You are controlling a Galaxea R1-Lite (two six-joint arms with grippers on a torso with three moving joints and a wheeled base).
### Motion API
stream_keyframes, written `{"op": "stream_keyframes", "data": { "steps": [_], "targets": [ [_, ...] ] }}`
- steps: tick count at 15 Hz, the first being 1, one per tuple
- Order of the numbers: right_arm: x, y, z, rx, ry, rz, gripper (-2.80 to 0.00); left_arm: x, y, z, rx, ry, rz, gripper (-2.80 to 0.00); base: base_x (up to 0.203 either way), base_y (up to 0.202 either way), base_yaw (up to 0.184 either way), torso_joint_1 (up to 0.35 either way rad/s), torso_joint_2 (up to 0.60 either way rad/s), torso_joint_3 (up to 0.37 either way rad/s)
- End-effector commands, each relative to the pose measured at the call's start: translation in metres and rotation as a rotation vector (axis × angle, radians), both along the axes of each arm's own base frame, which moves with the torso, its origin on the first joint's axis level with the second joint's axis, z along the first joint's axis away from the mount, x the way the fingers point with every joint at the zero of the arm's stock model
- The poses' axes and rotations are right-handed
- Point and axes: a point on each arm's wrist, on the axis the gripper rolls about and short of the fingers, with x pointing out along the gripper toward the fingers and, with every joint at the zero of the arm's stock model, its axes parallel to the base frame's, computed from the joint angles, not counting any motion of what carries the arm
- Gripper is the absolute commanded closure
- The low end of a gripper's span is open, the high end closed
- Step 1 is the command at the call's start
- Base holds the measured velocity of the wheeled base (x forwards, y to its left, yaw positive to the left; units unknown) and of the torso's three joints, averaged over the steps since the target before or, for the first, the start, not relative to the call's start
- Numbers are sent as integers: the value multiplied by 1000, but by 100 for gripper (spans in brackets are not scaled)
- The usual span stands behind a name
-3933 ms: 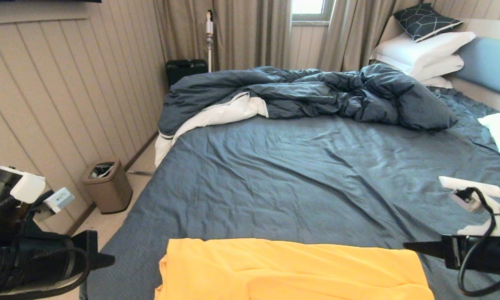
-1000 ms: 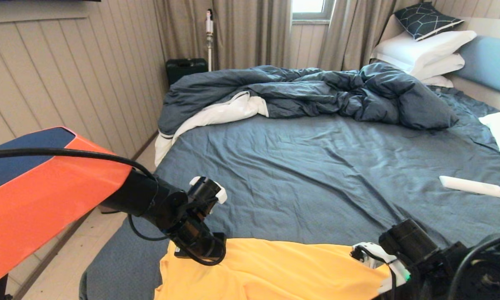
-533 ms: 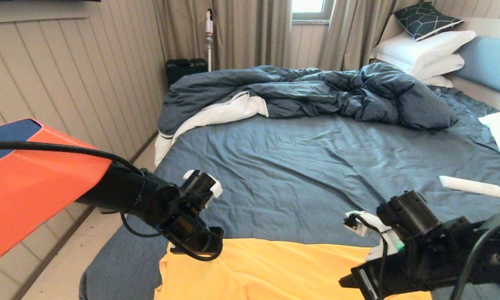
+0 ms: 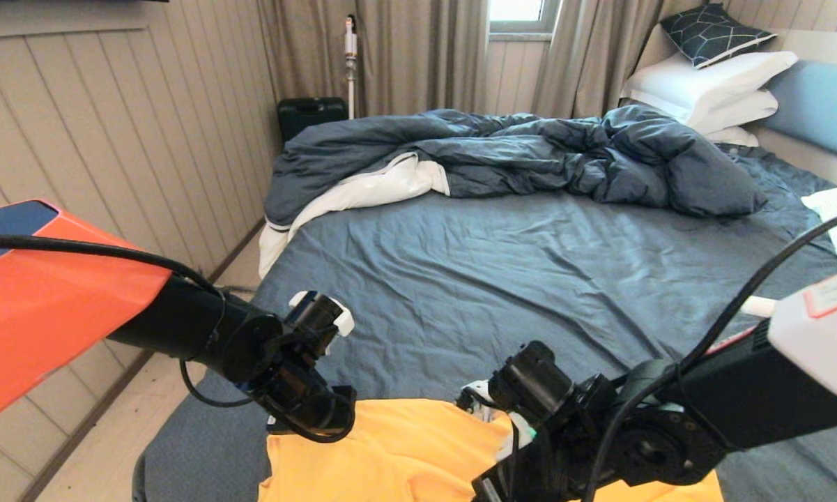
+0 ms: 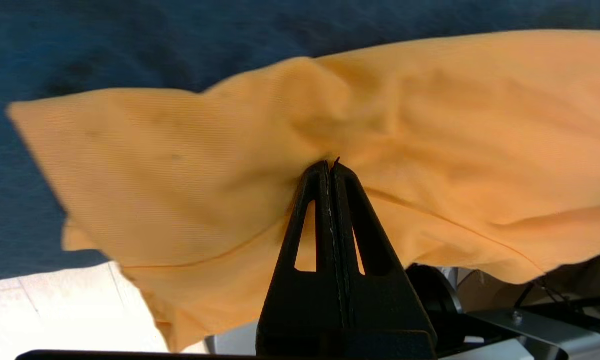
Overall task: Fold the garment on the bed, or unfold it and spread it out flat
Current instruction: Fold the yellow T-shirt
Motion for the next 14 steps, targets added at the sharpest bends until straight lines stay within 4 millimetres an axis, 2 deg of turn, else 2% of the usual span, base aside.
{"op": "stream_keyframes", "data": {
  "steps": [1,6,14],
  "targets": [
    [5,9,-8,-7,12,8,0,0,3,0,2,5,10,0,0,0,0,0,0,0],
    [23,22,11,57,-54,-6,0,1,4,-1,3,3,12,0,0,0,0,0,0,0],
    [41,56,-15,37,-37,7,0,14,15,10,-1,-43,11,0,0,0,0,0,0,0]
  ]
}}
